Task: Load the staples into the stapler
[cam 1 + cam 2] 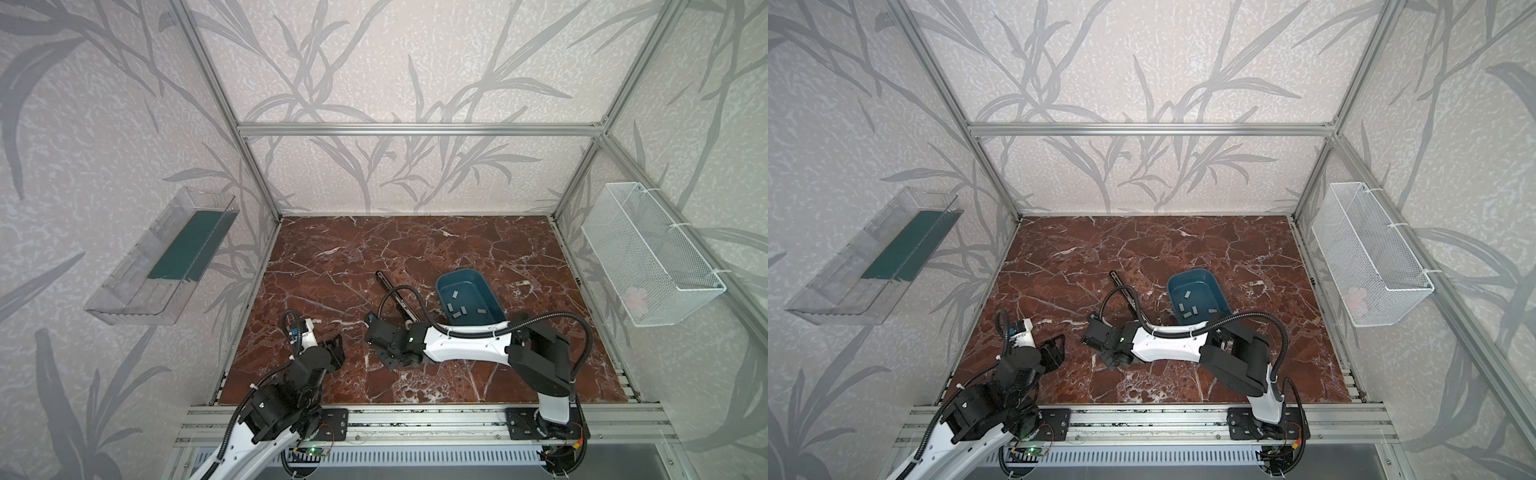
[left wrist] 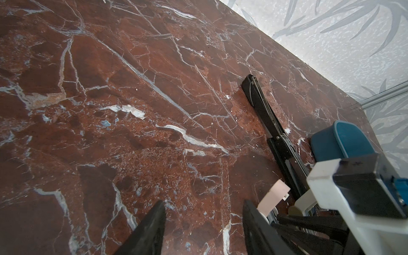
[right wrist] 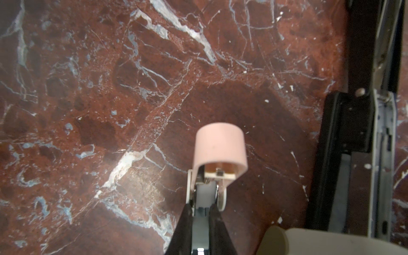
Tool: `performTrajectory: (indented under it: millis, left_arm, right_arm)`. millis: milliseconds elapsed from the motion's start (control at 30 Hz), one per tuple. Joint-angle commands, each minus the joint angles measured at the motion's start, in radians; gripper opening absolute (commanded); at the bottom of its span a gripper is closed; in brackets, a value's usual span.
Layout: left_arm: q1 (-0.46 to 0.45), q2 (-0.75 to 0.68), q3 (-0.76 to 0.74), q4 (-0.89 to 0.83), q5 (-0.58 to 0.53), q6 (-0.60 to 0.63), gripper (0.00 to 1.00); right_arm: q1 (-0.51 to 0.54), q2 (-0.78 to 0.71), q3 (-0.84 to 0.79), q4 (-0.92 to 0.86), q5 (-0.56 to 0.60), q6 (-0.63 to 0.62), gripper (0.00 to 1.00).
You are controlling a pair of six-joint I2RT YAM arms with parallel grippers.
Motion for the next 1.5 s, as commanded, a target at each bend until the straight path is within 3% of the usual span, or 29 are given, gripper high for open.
performTrajectory:
  millis: [0, 1467]
  left_arm:
    - [-0.002, -0.003, -0.008, -0.011, -0.014, 0.005, 0.57]
    - [-0.001, -0.003, -0.01, -0.01, -0.009, 0.007, 0.57]
  right_arm:
    - [0.001, -0.038, 0.0, -0.002, 0.002, -0.043, 0.14]
    - [0.001, -0.025, -0.008, 0.002, 0.006, -0.083, 0.14]
